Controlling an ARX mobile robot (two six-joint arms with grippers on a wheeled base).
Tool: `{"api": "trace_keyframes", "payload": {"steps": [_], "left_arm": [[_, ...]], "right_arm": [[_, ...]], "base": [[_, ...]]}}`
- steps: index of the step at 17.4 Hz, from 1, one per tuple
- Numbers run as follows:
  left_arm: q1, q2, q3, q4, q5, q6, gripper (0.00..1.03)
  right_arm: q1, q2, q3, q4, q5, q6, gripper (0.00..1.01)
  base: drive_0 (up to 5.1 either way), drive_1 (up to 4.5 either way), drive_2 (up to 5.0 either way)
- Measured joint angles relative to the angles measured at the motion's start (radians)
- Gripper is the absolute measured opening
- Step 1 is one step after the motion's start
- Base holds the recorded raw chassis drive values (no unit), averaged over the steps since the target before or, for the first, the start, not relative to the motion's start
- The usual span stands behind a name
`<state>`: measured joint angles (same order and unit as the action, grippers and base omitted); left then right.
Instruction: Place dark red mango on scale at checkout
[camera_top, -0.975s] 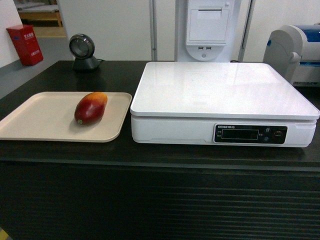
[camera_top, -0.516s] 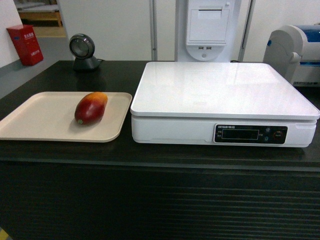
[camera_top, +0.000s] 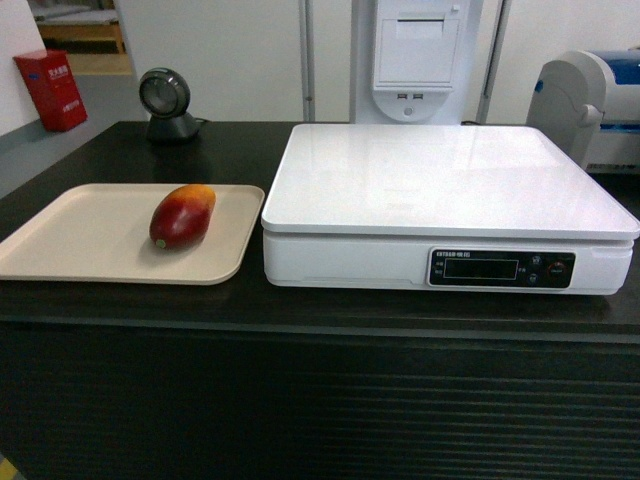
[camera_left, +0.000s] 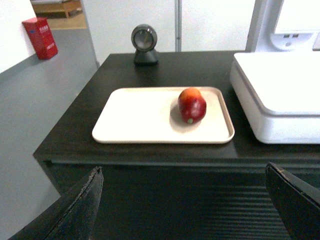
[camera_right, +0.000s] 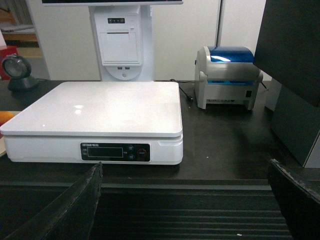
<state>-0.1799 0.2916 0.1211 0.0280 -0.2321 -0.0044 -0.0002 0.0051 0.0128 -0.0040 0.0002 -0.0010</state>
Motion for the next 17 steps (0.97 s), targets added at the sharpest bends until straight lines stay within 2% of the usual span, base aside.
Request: {"api": "trace_keyframes", "payload": {"steps": [2,4,6,7,8,9,10,11,12,13,17], "left_arm": [[0.021,0.138,0.020,0.146,0.050,0.011,0.98],[0.082,0.346,0.054,0.338,0.138,0.024,0.98],[0.126,0.562,0.127,0.511,0.212,0.035,0.98],[0.147,0.727,0.206,0.613,0.277,0.033,0.98],[0.153,0.846,0.269,0.658,0.318,0.033,0.98],[0.161,0.956,0.335,0.660,0.360,0.026,0.98],[0.162,1.039,0.387,0.652,0.373,0.026,0.98],[0.164,1.228,0.533,0.581,0.414,0.029,0.98],[0.169,1.490,0.805,0.426,0.419,0.082,0.98],[0.168,1.648,1.009,0.287,0.414,0.113,0.98],[0.154,1.760,1.182,0.174,0.427,0.114,0.98]], "right_arm": [[0.000,0.000,0.000,0.000,0.000,0.000,0.98],[0.000,0.000,0.000,0.000,0.000,0.000,0.98],[0.000,0.000,0.000,0.000,0.000,0.000,0.98],[0.000,0.000,0.000,0.000,0.000,0.000,0.98],[0.000,0.000,0.000,0.000,0.000,0.000,0.98],[0.000,0.000,0.000,0.000,0.000,0.000,0.98],[0.000,0.000,0.000,0.000,0.000,0.000,0.98],[0.000,0.000,0.000,0.000,0.000,0.000,0.98],[0.000,0.000,0.000,0.000,0.000,0.000,0.98],[0.000,0.000,0.000,0.000,0.000,0.000,0.98],[0.000,0.000,0.000,0.000,0.000,0.000,0.98]], "base": [[0.0,0.00,0.0],[0.0,0.00,0.0],[0.0,0.00,0.0],[0.0,0.00,0.0],[0.0,0.00,0.0],[0.0,0.00,0.0],[0.0,0.00,0.0],[0.0,0.00,0.0],[0.0,0.00,0.0],[0.0,0.00,0.0],[0.0,0.00,0.0]]}}
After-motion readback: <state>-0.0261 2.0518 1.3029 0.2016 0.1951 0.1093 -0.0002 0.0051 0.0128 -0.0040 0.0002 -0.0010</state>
